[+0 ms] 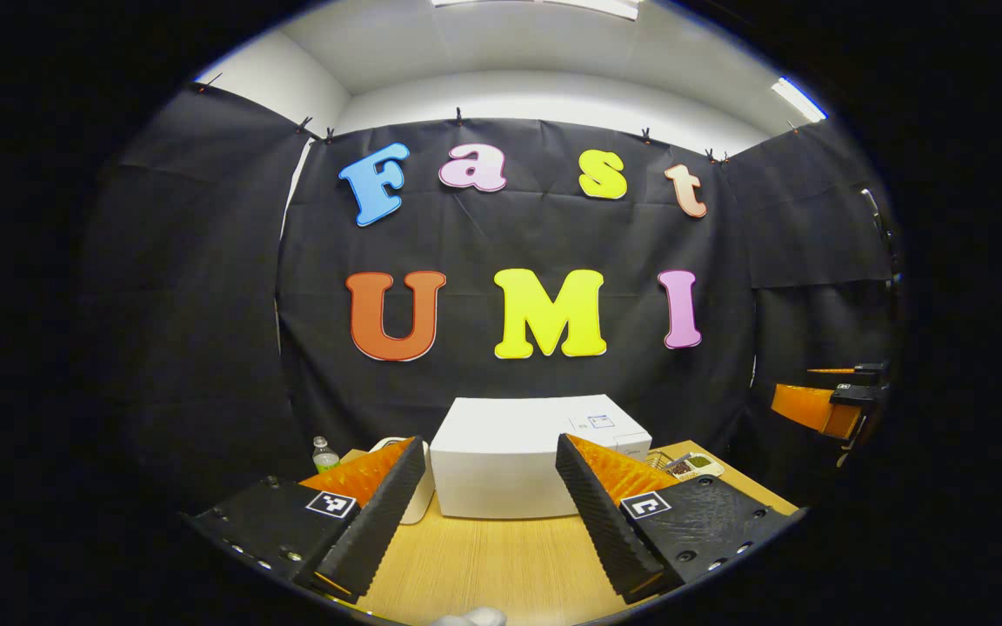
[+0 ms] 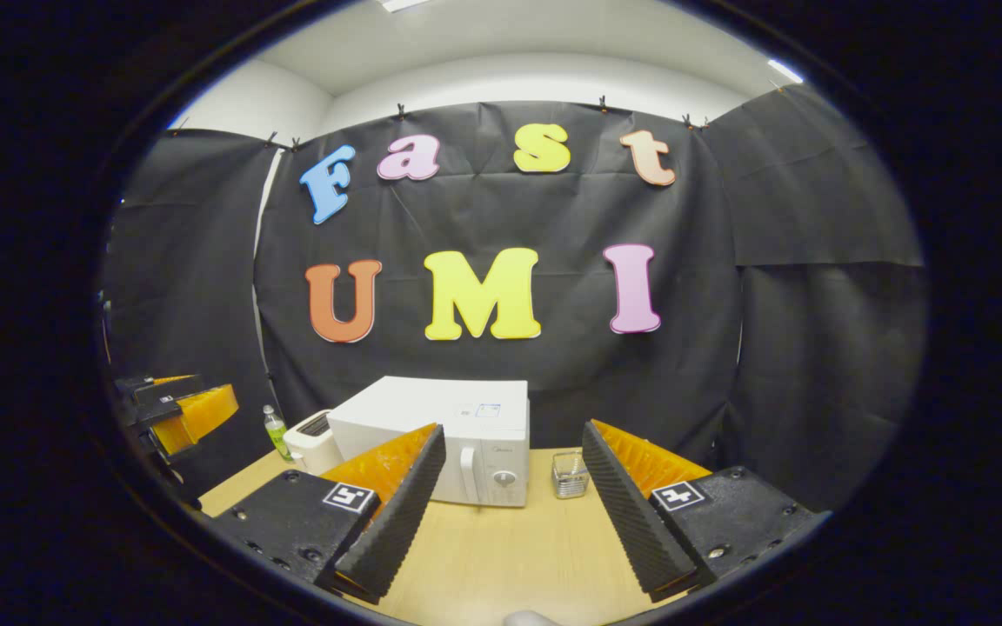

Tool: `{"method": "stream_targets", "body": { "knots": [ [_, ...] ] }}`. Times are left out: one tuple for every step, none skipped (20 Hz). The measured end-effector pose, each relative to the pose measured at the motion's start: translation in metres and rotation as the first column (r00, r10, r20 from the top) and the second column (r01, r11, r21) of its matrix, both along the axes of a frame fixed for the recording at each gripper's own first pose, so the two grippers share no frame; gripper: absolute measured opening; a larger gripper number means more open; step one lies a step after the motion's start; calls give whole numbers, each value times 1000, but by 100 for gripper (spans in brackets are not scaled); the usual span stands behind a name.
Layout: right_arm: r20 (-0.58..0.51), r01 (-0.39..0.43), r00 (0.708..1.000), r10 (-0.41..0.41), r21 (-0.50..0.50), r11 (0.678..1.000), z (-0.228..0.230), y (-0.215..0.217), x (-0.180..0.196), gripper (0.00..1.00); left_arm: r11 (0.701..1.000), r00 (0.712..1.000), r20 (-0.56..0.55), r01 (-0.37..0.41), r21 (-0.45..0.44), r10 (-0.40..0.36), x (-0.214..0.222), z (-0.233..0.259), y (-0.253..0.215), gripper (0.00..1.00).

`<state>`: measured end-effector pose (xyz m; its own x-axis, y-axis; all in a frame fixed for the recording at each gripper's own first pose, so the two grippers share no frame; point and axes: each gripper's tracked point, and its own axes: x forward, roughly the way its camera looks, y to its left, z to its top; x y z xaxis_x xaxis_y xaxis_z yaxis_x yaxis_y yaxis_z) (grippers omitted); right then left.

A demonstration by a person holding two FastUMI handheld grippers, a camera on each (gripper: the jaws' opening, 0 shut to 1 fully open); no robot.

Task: Open the microwave oven with the left hand, put the food in, and close the microwave oven.

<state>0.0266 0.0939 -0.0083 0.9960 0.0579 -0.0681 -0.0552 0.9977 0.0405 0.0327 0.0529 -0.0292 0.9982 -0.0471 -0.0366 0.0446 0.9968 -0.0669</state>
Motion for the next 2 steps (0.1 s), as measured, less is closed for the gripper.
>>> {"method": "stream_targets", "body": {
  "knots": [
    [0,-2,1000,2,2,1000,0,2,0,92,1000,1000,4,-3,2,3,0,1,1,95],
    [-1,-4,1000,4,5,1000,1,1,2,100,1000,1000,5,-1,5,1,0,3,1,94]
  ]
}}
